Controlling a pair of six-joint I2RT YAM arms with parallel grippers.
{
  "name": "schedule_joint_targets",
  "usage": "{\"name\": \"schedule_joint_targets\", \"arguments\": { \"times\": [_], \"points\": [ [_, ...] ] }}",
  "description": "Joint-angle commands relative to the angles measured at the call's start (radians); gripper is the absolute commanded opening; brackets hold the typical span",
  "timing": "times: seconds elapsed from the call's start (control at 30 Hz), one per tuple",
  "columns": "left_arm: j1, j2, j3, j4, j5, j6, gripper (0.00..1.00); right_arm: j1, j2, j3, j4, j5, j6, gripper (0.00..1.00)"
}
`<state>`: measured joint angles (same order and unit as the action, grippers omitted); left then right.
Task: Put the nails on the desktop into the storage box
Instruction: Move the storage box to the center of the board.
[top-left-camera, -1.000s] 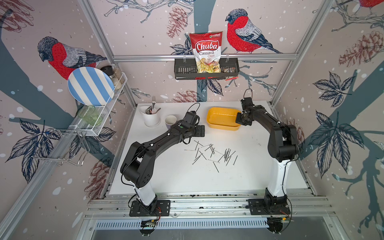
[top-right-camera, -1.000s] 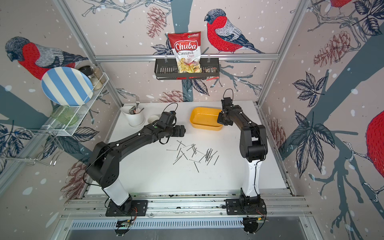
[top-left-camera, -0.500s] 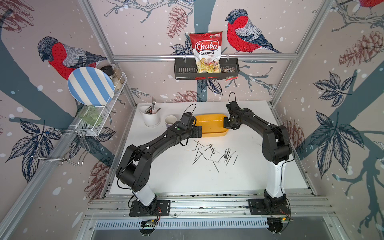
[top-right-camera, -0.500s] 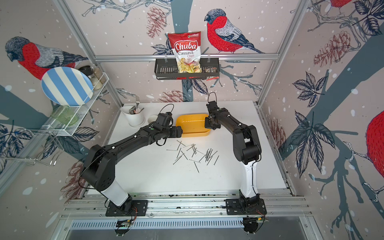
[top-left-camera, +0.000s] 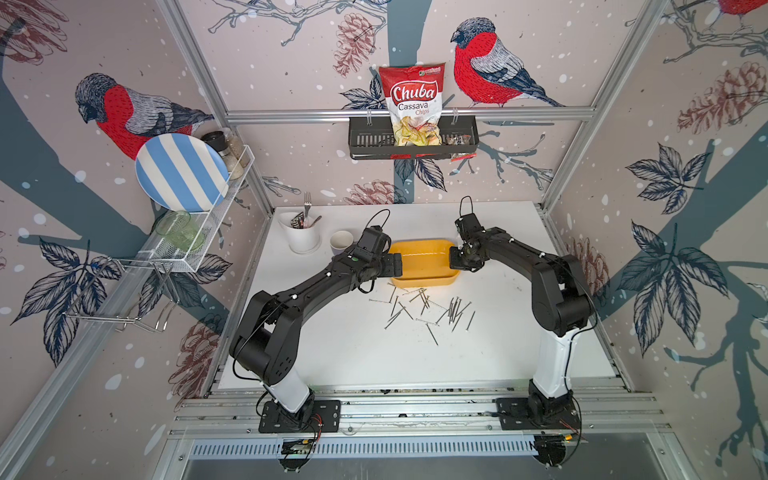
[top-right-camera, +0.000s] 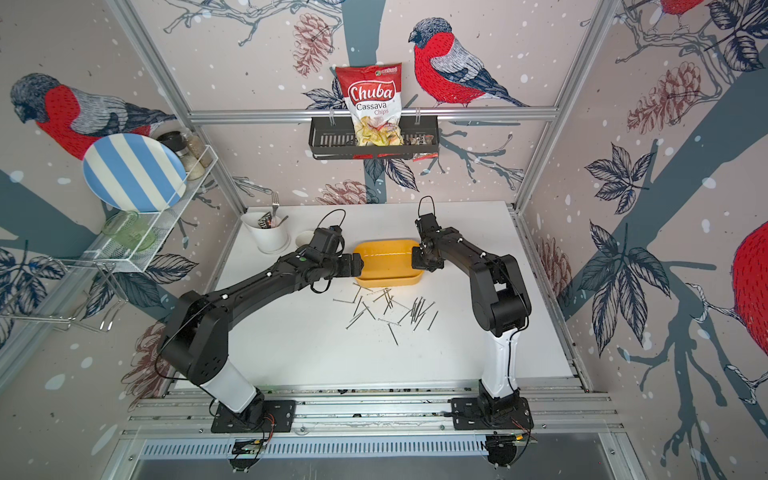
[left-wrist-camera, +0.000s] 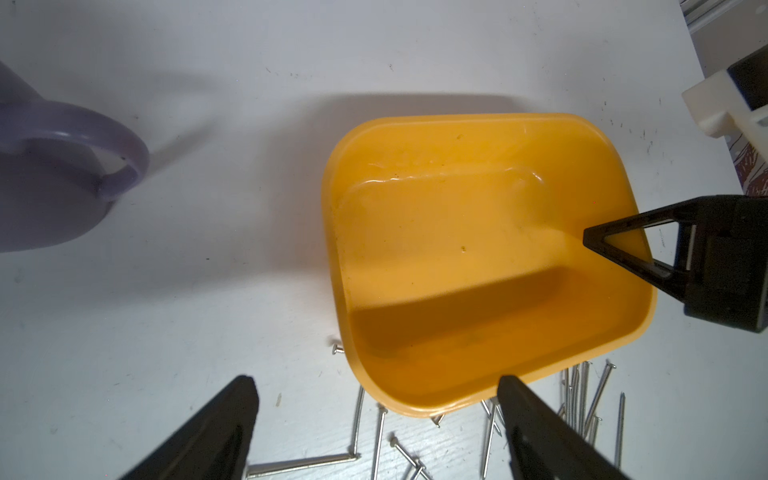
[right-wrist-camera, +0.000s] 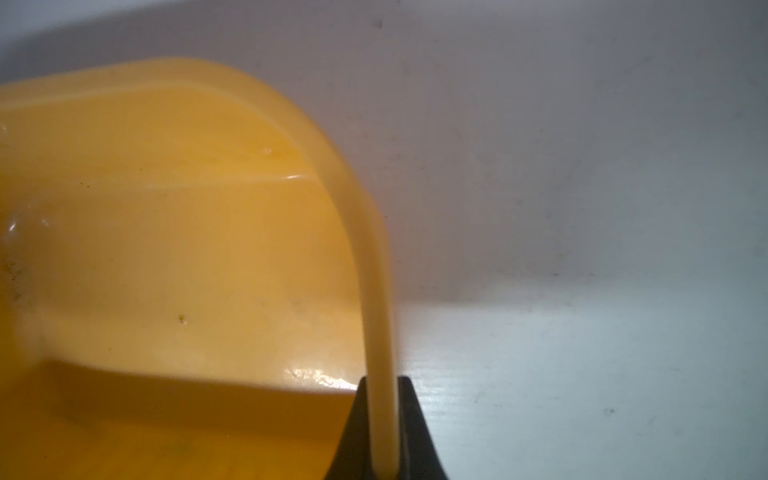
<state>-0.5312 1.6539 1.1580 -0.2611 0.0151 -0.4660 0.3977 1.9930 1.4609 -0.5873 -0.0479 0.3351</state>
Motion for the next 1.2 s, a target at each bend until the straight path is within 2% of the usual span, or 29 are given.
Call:
{"name": "schedule_joint_targets", "arguments": {
  "times": [0.0, 0.1, 0.3, 0.57, 0.77, 0.87, 0.9, 1.17],
  "points": [
    [0.004, -0.008, -0.007, 0.025, -0.004, 0.001, 0.92, -0.004, -0.01, -0.019, 0.023, 0.018, -0.016, 0.02],
    [0.003, -0.012, -0.011, 0.025, -0.004, 0.001, 0.92, -0.015, -0.009, -0.031, 0.035, 0.028, -0.01, 0.05],
    [0.004, -0.006, -0.007, 0.018, 0.003, 0.012, 0.92, -0.037, 0.001, -0.011, 0.054, 0.024, 0.024, 0.0],
    [0.008, -0.008, -0.007, 0.007, 0.006, 0.021, 0.92, -0.039, 0.033, 0.019, 0.048, 0.023, -0.006, 0.02],
    [0.014, -0.005, -0.012, 0.012, 0.013, 0.022, 0.92, -0.039, 0.034, 0.022, 0.036, 0.024, -0.015, 0.26],
    [0.014, 0.002, -0.011, 0.016, 0.019, 0.021, 0.92, -0.039, 0.019, 0.032, 0.026, 0.029, -0.02, 0.48],
    [0.014, 0.004, -0.01, 0.017, 0.022, 0.022, 0.92, -0.038, 0.007, 0.036, 0.023, 0.03, -0.019, 0.52],
    [0.014, 0.027, 0.021, 0.02, 0.051, 0.031, 0.92, -0.028, -0.124, 0.054, -0.051, 0.028, 0.001, 0.54]
  ]
}}
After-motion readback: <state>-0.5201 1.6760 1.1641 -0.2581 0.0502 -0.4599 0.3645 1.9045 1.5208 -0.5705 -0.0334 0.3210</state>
